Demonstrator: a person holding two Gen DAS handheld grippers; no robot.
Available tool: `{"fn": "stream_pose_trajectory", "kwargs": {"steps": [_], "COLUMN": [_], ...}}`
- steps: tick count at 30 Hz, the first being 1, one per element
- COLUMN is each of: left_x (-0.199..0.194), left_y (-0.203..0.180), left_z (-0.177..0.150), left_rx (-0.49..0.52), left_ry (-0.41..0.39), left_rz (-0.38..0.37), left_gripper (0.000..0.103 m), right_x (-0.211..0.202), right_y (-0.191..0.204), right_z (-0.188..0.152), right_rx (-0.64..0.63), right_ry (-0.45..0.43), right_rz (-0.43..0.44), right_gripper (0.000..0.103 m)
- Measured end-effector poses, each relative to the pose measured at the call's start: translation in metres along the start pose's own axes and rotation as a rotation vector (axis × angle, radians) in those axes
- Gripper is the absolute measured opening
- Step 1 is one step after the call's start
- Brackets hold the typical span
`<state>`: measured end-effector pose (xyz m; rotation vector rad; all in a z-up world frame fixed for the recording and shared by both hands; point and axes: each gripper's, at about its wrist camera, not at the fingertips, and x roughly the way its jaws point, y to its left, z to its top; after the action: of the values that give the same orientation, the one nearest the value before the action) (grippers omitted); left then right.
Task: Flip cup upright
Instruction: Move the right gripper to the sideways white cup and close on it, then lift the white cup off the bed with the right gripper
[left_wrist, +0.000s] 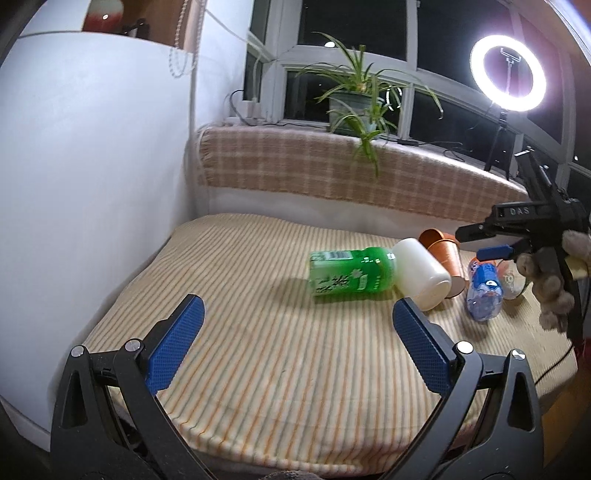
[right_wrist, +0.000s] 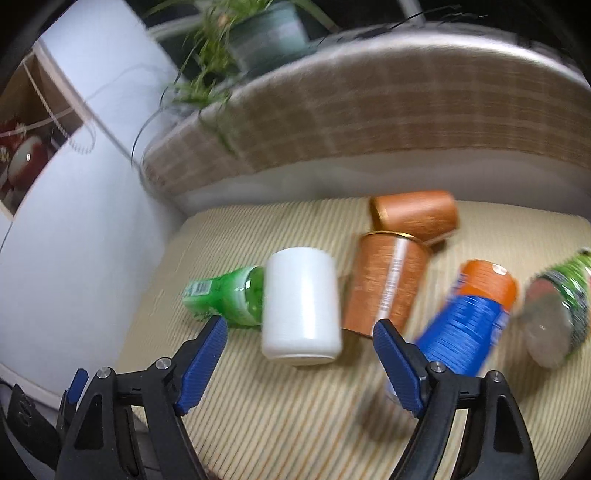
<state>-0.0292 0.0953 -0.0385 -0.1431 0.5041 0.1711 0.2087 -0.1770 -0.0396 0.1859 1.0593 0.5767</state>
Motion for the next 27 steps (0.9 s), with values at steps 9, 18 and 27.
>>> {"fn": "stream_pose_trajectory", "kwargs": {"steps": [9,18,27], "left_x": [0.000,0.001,0.003], "left_y": [0.030,0.036,0.040], "left_z": [-0.005,-0.005,-0.005], "left_rx": [-0.053,-0.066,-0.072], "left_ry": [0.014,0.015,0.021], "left_rz": [0.048,0.058,0.062], "left_gripper": [0.103,0.103,0.103], "right_x": [0.047,0.082,0.095], "right_y": [0.029,0.036,0.033], "right_z": [0.028,0.034,0.035], "right_rx": [-0.131,-0.178,-0.203], "right_ry": [0.178,0.272,0.290], "right_rz": [-0.039,-0.108,-0.149], "right_gripper": [0.080,0.074,0.074]}}
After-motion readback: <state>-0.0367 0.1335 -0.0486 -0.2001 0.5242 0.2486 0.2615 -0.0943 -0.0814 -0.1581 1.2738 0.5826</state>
